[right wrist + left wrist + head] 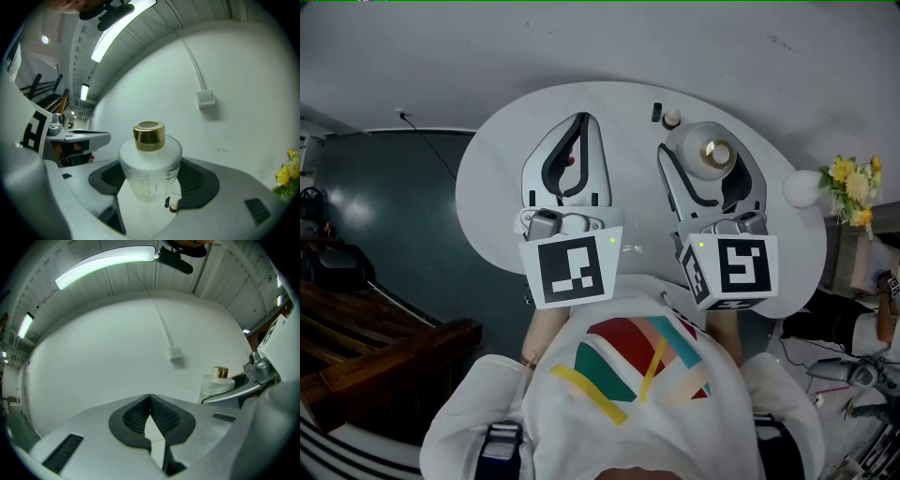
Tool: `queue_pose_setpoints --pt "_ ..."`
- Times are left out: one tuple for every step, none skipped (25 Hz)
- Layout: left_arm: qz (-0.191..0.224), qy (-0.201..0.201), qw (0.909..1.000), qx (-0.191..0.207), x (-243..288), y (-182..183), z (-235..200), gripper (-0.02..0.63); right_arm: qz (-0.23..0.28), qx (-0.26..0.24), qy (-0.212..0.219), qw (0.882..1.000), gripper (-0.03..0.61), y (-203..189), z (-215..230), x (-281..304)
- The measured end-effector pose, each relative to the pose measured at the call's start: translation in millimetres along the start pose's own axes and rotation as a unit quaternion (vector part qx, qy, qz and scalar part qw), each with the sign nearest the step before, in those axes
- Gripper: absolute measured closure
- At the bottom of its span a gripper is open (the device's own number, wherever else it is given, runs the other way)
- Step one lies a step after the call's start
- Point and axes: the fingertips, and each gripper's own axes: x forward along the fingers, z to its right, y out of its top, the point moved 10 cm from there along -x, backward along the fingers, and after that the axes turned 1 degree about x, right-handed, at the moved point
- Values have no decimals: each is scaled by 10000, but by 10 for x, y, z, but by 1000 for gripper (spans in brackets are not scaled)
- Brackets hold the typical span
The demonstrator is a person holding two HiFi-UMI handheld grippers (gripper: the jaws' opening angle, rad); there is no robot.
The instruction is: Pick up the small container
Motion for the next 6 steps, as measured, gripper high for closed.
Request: queue_pose_setpoints --pt "-4 7 10000 0 4 -2 -6 595 0 2 0 10000 238 1 2 8" --pt "-9 10 10000 2 10 -4 -13 595 0 3 -1 10000 238 2 5 17" --pt "-15 12 10000 5 19 -6 -20 595 0 3 -3 10000 238 4 8 28" --pt "-21 16 10000 7 29 -8 -28 595 0 2 -6 10000 238 8 10 41" --pt "-29 22 10000 5 39 -9 -38 595 -1 0 -7 10000 238 12 10 56" --pt "-38 30 10000 0 49 -11 -48 595 -2 -3 -7 10000 239 16 10 71"
